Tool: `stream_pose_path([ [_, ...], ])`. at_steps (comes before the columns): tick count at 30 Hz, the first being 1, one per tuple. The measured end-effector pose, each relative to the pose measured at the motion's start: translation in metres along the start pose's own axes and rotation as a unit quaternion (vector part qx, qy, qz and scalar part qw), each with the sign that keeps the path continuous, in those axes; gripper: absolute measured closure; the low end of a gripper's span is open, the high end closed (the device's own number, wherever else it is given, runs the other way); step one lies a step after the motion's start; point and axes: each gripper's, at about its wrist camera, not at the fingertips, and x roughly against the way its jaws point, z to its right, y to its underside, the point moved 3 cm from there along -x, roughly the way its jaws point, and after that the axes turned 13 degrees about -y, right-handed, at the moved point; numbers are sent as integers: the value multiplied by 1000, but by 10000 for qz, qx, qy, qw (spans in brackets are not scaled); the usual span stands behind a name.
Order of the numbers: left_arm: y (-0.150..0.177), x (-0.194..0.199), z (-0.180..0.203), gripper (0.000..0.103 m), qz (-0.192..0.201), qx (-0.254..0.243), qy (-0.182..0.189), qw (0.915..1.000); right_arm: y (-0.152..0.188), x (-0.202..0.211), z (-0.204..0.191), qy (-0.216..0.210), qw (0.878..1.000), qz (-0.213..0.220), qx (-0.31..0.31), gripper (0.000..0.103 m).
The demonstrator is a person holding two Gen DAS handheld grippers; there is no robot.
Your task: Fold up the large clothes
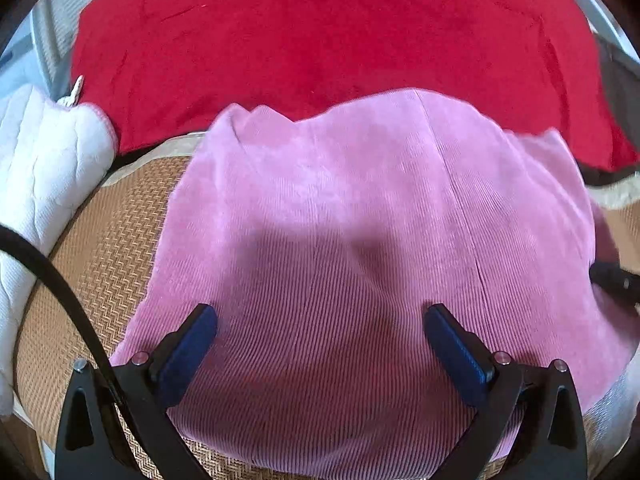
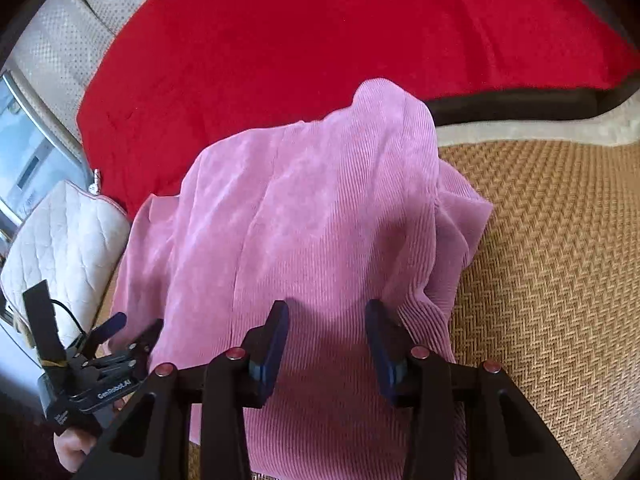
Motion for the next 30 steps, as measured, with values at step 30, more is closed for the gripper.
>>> stream_pose_path([
  [30,-12,30,-26,0,285,377,73,9989,-7,12,-23,-49,9990,378,234,53],
])
